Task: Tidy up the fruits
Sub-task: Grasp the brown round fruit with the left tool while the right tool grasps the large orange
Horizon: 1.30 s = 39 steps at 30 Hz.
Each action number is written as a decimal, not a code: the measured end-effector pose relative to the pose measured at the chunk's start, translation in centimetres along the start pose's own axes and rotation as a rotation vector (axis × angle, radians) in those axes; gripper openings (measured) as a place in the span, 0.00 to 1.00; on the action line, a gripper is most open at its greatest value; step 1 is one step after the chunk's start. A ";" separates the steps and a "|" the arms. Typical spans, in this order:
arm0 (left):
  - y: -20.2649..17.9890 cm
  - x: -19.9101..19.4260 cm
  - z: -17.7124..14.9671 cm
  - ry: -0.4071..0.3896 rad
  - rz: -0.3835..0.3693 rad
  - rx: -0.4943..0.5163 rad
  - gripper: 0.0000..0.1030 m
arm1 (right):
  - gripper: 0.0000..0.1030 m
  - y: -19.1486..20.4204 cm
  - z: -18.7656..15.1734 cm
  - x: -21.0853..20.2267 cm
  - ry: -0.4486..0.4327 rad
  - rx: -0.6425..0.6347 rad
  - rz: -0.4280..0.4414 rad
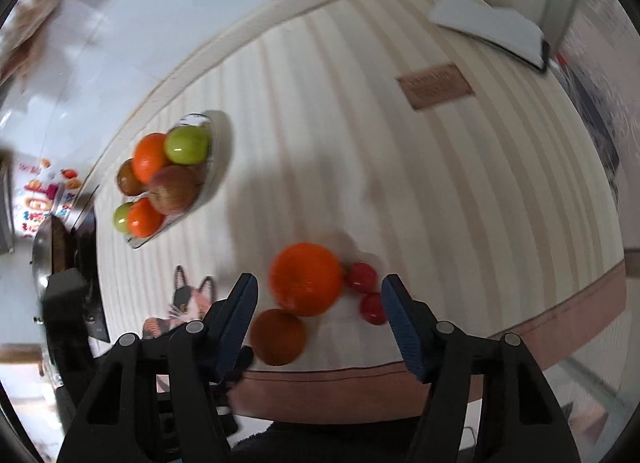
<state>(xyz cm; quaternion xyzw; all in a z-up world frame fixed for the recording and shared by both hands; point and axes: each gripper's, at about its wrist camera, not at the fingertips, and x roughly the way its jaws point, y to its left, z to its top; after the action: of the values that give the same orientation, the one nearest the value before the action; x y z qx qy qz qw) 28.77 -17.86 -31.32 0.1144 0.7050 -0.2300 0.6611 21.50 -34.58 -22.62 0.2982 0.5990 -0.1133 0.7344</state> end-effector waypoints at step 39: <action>14.2 0.2 -1.1 0.006 0.010 -0.248 0.50 | 0.69 8.7 -0.6 10.7 0.130 -0.282 -0.238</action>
<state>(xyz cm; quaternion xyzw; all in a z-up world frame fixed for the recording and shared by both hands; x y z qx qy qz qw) 34.40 -5.05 -33.96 0.0357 0.7295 -0.1375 0.6691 28.38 -25.26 -30.22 0.1260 0.6863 -0.0949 0.7100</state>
